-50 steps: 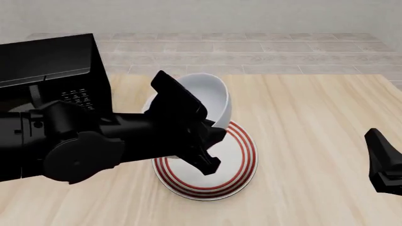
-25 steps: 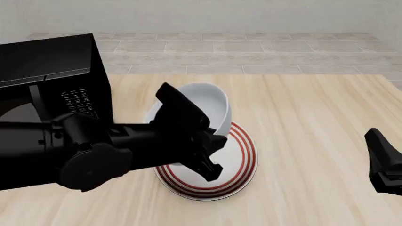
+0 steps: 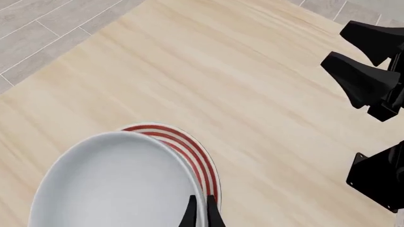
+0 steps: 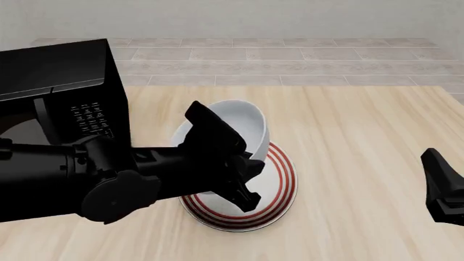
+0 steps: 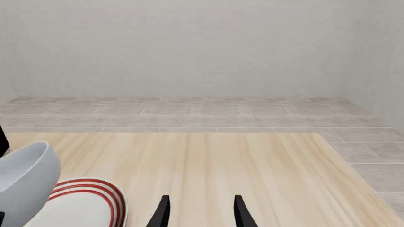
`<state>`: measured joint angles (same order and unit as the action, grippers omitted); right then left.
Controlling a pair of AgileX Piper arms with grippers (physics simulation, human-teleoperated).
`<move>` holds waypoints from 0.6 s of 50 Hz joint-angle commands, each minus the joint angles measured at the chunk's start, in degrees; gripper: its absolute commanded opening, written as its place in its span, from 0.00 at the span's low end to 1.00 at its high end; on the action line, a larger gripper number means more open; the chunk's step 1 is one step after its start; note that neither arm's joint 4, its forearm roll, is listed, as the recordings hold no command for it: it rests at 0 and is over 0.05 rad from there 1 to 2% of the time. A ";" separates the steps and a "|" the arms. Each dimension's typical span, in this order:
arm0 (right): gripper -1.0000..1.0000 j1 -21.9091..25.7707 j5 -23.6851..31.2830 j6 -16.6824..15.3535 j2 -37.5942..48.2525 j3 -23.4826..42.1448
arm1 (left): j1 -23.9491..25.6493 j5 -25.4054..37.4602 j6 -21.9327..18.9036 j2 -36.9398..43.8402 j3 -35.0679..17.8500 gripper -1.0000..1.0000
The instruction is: Pick up the white bowl and put it on the plate.
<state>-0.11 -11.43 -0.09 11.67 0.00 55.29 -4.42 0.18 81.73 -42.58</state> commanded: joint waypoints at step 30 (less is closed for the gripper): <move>1.00 -0.06 1.23 0.01 -1.21 0.01 | -0.23 -0.39 0.39 2.91 -1.05 0.00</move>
<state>-0.10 -11.43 -0.09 11.66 0.00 55.30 -6.99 0.70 85.60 -42.32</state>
